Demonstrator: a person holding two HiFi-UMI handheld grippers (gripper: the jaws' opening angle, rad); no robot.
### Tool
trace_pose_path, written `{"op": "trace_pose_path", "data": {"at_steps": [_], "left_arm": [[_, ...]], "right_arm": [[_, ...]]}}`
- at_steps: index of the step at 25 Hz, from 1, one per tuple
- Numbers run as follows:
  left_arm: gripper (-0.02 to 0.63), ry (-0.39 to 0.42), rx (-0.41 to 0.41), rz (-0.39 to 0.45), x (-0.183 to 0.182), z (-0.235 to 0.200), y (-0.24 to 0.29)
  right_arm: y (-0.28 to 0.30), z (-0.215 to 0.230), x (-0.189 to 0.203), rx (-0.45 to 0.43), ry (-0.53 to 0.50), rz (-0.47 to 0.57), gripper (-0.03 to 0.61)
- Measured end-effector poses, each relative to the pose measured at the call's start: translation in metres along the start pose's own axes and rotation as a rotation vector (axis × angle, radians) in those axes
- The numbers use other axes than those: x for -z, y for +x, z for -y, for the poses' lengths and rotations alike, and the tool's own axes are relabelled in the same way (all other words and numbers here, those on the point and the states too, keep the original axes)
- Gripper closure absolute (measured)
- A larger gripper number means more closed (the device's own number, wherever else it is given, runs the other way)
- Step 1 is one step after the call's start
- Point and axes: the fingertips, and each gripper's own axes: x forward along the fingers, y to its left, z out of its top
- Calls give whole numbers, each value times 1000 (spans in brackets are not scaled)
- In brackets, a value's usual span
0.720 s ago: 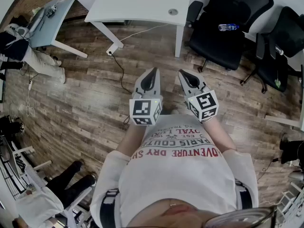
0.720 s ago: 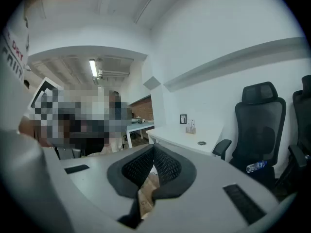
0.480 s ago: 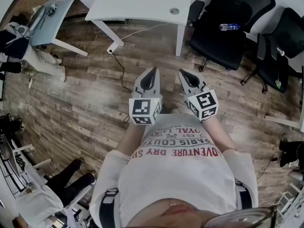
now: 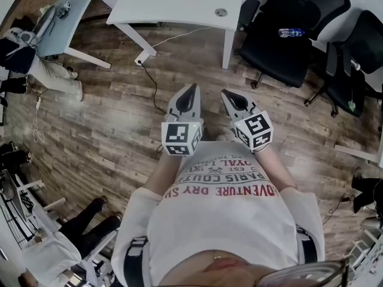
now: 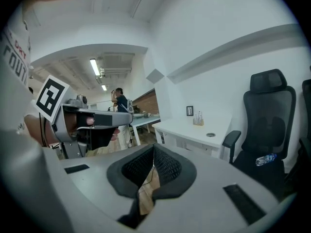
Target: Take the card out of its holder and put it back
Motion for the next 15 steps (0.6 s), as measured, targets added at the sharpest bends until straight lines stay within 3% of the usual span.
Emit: {"op": "trace_pose_path", "data": {"at_steps": [5, 15], "left_arm": [[589, -1, 2, 7, -5, -24, 19], [589, -48, 31, -11, -25, -104, 93]], "right_arm": [[28, 3, -5, -29, -10, -4, 552], [111, 48, -46, 38, -1, 3, 552]]}}
